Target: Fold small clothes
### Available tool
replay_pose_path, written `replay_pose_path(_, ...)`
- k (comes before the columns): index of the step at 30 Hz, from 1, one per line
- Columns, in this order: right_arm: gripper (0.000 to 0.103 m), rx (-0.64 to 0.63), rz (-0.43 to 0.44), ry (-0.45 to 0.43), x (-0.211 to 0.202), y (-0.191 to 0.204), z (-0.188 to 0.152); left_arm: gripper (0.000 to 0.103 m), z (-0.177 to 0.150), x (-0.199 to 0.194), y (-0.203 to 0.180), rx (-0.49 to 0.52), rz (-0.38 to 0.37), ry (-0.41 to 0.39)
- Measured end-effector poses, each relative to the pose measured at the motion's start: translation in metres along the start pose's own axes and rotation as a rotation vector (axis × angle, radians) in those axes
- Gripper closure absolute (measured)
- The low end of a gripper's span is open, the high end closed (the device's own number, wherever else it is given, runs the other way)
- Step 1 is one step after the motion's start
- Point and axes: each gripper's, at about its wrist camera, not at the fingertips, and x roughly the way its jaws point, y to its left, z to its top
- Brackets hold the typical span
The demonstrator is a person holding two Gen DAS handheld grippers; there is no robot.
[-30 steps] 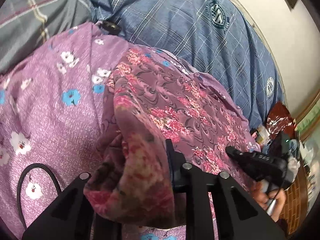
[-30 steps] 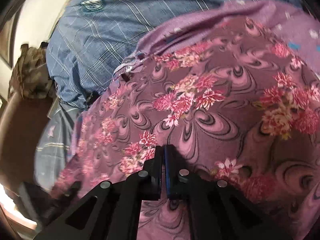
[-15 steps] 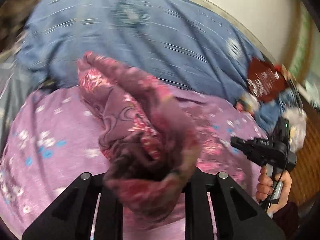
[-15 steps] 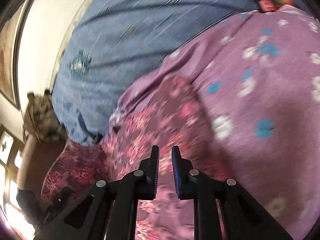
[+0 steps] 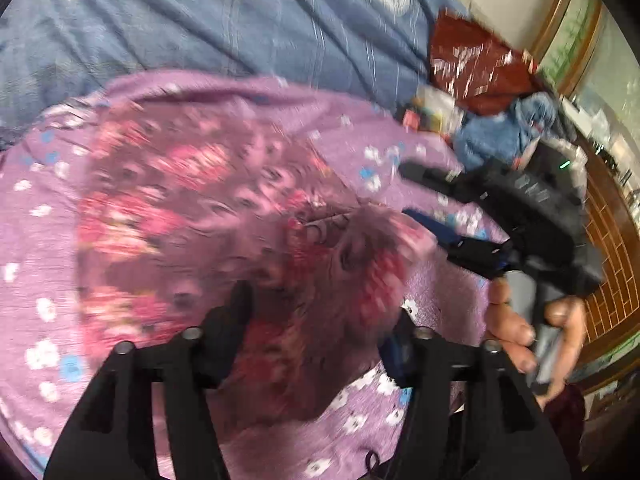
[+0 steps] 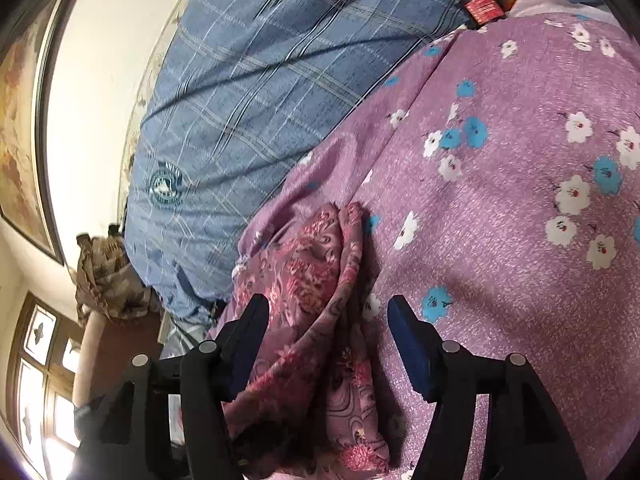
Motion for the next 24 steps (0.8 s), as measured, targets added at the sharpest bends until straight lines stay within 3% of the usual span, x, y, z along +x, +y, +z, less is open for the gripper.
replay_pose_path(4, 0.039, -0.001, 0.007, 0.034, 0.005, 0.004, -0.006, 0.033, -0.01, -0.038, 0.016, -0.001, -0.002, -0.07)
replay_pose_path(7, 0.038, -0.04, 0.004, 0.064, 0.012, 0.012, -0.011, 0.033, -0.013, -0.04, 0.032, -0.037, 0.038, -0.077)
replay_pose_path(12, 0.038, 0.0, -0.067, 0.075, 0.029, 0.011, -0.014, 0.033, -0.03, -0.021, 0.066, -0.131, 0.201, 0.02)
replay_pose_path(14, 0.038, -0.003, -0.089, 0.076, 0.036, 0.014, -0.014, 0.033, -0.037, -0.013, 0.073, -0.136, 0.241, 0.034)
replay_pose_path(17, 0.039, -0.047, -0.139, 0.073, 0.048, 0.024, -0.017, 0.033, -0.052, 0.006, 0.081, -0.124, 0.284, 0.124)
replay_pose_path(18, 0.041, -0.072, -0.152, 0.071, 0.052, 0.029, -0.019, 0.033, -0.054, 0.007, 0.081, -0.125, 0.276, 0.123)
replay_pose_path(20, 0.067, -0.144, -0.173, 0.071, 0.056, 0.04, -0.022, 0.033, -0.056, 0.006, 0.081, -0.119, 0.268, 0.112)
replay_pose_path(21, 0.085, -0.206, -0.198, 0.076, 0.06, 0.048, -0.024, 0.033, -0.055, 0.004, 0.081, -0.115, 0.262, 0.113)
replay_pose_path(24, 0.09, -0.285, -0.233, 0.056, 0.058, 0.061, -0.029, 0.033, -0.05, -0.01, 0.08, -0.116, 0.252, 0.067)
